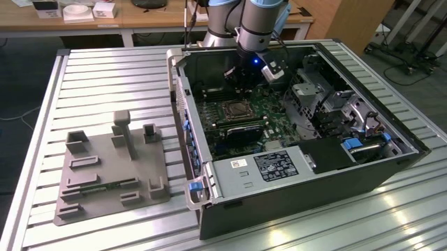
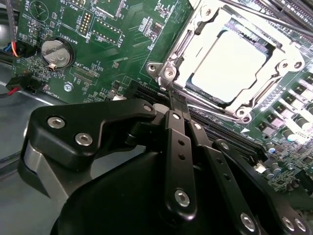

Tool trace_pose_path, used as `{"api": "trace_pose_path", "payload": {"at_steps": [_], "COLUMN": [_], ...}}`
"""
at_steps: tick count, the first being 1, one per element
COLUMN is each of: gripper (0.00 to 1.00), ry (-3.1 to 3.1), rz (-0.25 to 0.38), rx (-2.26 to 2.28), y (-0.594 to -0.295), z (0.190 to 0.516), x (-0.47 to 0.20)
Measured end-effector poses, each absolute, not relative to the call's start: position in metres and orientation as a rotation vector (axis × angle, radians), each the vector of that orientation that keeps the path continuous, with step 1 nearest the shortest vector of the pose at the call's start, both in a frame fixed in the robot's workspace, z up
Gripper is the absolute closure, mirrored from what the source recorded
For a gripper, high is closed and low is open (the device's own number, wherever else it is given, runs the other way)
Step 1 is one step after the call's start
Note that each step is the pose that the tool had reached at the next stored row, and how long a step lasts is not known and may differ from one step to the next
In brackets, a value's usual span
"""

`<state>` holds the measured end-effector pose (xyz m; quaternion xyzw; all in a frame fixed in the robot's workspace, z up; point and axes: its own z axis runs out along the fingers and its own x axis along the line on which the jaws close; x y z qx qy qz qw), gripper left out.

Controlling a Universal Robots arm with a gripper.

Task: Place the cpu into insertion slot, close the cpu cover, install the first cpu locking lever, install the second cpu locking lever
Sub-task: 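Install the first cpu locking lever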

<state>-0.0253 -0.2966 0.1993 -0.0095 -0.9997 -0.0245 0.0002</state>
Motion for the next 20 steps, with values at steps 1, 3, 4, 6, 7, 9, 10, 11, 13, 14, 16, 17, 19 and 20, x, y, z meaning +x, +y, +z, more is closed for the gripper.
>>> {"api": "trace_pose_path", "payload": {"at_steps": [1, 3, 4, 6, 7, 9, 10, 11, 13, 14, 16, 17, 19, 20], "gripper": [0.90, 0.90, 0.90, 0.90, 0.90, 0.90, 0.90, 0.90, 0.90, 0.90, 0.90, 0.90, 0.90, 0.90], "ry": [-3.140, -3.140, -3.140, -3.140, -3.140, -3.140, -3.140, -3.140, -3.140, -3.140, -3.140, -3.140, -3.141, -3.140], "rz": [-0.077, -0.077, -0.077, -0.077, -0.077, -0.077, -0.077, -0.077, -0.077, -0.076, -0.071, -0.069, -0.065, -0.063], "rx": [-0.030, -0.030, -0.030, -0.030, -0.030, -0.030, -0.030, -0.030, -0.030, -0.030, -0.030, -0.030, -0.030, -0.030], "y": [-0.2966, -0.2965, -0.2965, -0.2966, -0.2965, -0.2965, -0.2965, -0.2966, -0.2966, -0.2966, -0.2965, -0.2966, -0.2966, -0.2966], "z": [0.1993, 0.1993, 0.1993, 0.1993, 0.1993, 0.1993, 0.1993, 0.1993, 0.1993, 0.1993, 0.1991, 0.1991, 0.1990, 0.1990], "x": [-0.0252, -0.0261, -0.0270, -0.0292, -0.0303, -0.0315, -0.0316, -0.0316, -0.0316, -0.0316, -0.0316, -0.0316, -0.0316, -0.0316]}}
